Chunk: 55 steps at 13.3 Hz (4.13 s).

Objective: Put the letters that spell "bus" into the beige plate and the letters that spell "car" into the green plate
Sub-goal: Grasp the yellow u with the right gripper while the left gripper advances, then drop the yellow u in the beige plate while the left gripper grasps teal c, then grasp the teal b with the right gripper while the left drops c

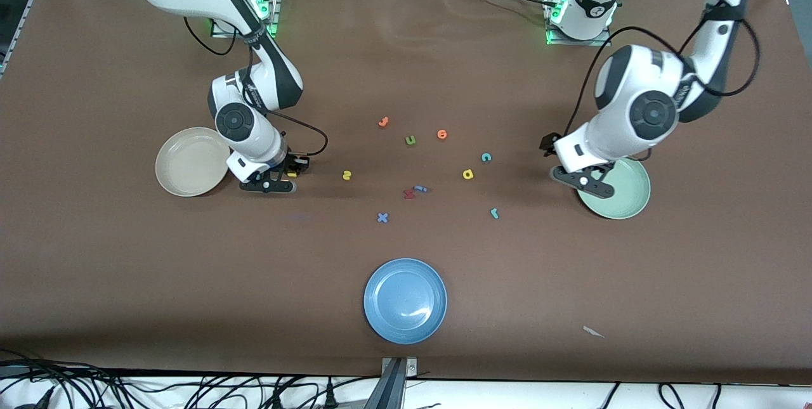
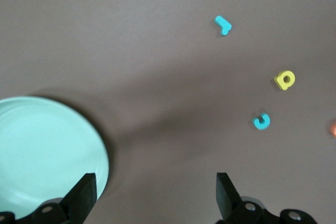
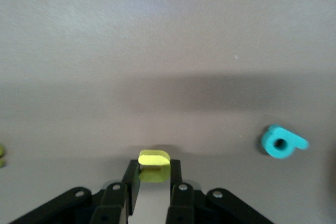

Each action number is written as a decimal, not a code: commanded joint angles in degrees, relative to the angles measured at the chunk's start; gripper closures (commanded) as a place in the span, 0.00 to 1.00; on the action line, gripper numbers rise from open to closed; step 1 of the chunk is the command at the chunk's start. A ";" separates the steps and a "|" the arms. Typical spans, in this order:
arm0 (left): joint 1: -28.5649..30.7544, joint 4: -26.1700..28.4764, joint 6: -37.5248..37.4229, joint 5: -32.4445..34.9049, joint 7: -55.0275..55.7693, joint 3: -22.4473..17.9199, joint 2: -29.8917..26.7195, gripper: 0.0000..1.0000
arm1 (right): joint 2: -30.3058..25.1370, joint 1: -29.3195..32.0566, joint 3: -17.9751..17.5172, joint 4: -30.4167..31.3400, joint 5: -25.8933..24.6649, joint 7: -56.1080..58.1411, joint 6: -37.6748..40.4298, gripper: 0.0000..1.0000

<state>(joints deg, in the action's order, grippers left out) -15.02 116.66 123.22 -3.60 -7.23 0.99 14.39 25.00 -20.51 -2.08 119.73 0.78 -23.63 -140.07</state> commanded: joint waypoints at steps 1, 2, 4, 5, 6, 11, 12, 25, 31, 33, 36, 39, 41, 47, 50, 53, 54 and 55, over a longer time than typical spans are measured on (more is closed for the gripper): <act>-1.85 4.11 6.68 -1.41 -1.12 -0.46 1.24 0.00 | -6.52 0.12 0.58 -1.86 -1.04 1.12 11.79 0.90; -1.95 4.02 8.17 -1.23 -1.12 -0.46 1.95 0.00 | -8.19 0.21 1.72 -1.87 -1.13 2.78 15.06 0.90; -1.86 4.37 8.71 -1.40 -1.81 -0.46 2.05 0.00 | -9.87 0.21 5.75 -1.78 -1.13 8.92 20.07 0.90; -2.21 4.46 8.71 -2.02 -2.08 -0.03 2.05 0.00 | -9.97 0.21 8.21 -1.52 -1.13 12.43 21.06 0.90; -2.82 4.46 9.32 -4.89 -1.91 0.93 2.39 0.00 | -9.79 0.21 11.11 -1.17 -1.13 16.99 21.15 0.90; -6.68 4.90 15.20 -16.96 -0.94 1.12 7.14 0.00 | -4.71 0.74 20.96 -0.64 -1.66 33.00 18.62 0.89; -7.48 5.59 16.69 -17.14 -0.33 1.12 7.93 0.00 | -3.21 0.74 22.46 -0.55 -1.66 35.56 17.65 0.89; -14.34 6.83 25.06 -16.44 5.04 1.12 13.38 0.43 | -2.65 3.65 22.56 -1.86 -1.40 42.80 17.70 0.01; -14.60 7.44 25.06 -12.93 4.95 1.12 13.38 0.78 | -5.14 1.18 13.79 -4.86 0.71 29.28 18.88 0.02; -14.52 7.71 25.06 -12.66 4.86 1.03 13.30 0.93 | -1.90 0.83 12.98 -4.33 2.03 28.20 11.26 0.02; -12.68 7.36 21.13 -12.66 4.60 0.60 10.24 1.00 | 1.80 0.83 10.62 -3.63 2.47 25.40 7.28 0.05; -4.08 6.92 13.47 -7.23 4.60 0.59 3.03 1.00 | 3.56 0.83 9.29 -3.19 2.47 23.89 4.81 0.05; 0.23 7.44 9.78 -3.53 4.25 0.68 0.04 1.00 | 4.09 0.83 8.76 -2.93 2.47 23.98 4.63 0.05; 10.35 10.25 11.06 1.82 -8.22 0.59 -0.68 0.93 | 5.15 0.83 7.36 -1.70 2.39 24.33 3.05 0.13; 12.64 10.43 13.98 5.45 -8.85 0.59 0.29 0.92 | 5.15 0.83 7.36 -1.34 2.39 24.86 2.61 0.35; 12.64 10.26 14.07 5.45 -8.85 0.68 0.55 0.66 | 5.15 0.83 7.36 -1.43 2.39 25.03 2.61 0.51; 12.64 10.08 14.07 5.45 -8.76 0.68 0.55 0.56 | 5.15 0.91 7.44 -1.43 2.30 25.04 2.61 0.54; 12.64 9.91 14.07 5.36 -8.76 0.68 0.55 0.45 | 5.15 0.91 7.44 -1.52 2.30 25.12 2.61 0.56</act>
<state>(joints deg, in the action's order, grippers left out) -2.97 126.55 136.55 0.21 -15.38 1.22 14.97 29.75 -19.85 5.63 117.03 2.34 0.58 -135.87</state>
